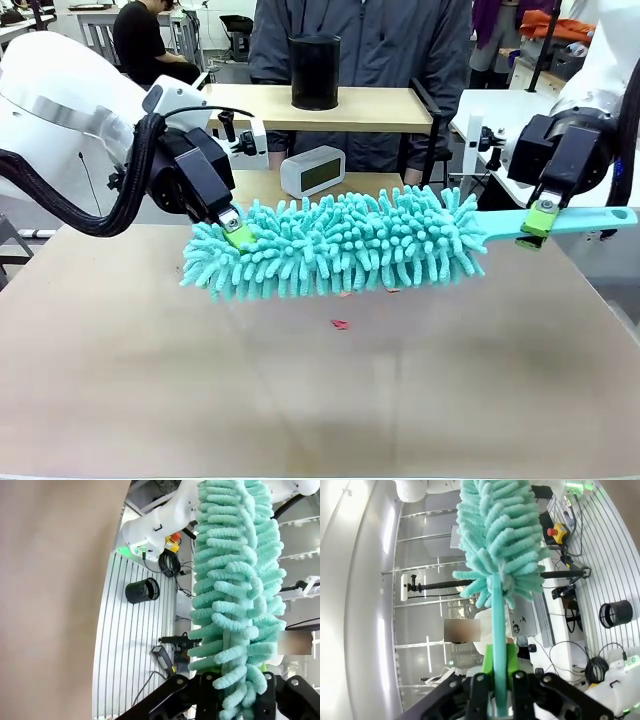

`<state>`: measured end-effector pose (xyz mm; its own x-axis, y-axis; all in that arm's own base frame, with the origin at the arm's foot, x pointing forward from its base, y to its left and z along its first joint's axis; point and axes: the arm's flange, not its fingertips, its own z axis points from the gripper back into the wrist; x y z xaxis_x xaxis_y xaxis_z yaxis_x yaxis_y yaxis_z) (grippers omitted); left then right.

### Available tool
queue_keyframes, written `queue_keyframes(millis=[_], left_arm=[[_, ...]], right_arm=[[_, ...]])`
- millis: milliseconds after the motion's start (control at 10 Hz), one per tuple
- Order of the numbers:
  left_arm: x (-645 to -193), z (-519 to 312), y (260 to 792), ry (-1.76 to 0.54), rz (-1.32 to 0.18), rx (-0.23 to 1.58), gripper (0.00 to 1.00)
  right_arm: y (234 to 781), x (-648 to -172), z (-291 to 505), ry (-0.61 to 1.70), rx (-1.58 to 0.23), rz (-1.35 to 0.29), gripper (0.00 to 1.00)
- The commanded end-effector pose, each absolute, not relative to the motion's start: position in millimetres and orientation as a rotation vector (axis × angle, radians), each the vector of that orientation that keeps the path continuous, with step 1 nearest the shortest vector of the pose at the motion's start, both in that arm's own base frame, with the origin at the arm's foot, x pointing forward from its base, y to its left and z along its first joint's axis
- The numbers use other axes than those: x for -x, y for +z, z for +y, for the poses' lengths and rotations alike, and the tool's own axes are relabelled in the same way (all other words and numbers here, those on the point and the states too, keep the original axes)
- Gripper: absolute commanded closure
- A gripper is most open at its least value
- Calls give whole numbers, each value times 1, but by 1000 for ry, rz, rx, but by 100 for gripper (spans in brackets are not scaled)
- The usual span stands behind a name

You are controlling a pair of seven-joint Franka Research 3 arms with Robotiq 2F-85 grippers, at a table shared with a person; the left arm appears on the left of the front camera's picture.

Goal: Clean the shelf.
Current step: Hand the Duster back to the human.

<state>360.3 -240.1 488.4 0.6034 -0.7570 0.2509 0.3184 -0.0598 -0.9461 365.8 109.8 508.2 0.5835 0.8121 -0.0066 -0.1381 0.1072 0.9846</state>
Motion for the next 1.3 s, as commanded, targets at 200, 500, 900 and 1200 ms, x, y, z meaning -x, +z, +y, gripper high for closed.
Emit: queue_keyframes(millis=[200,500,900,1200], left_arm=[[-348,-242,493,-979,412,1375,100],[-347,-240,493,-974,408,1377,100],[-347,-239,493,-976,411,1370,100],[-351,-227,496,-965,378,1374,100]], right_arm=[[521,-375,95,764,-1252,661,87],[519,-376,93,744,-1270,637,87],[521,-375,88,731,-1274,629,0],[534,-384,41,565,-1361,410,0]])
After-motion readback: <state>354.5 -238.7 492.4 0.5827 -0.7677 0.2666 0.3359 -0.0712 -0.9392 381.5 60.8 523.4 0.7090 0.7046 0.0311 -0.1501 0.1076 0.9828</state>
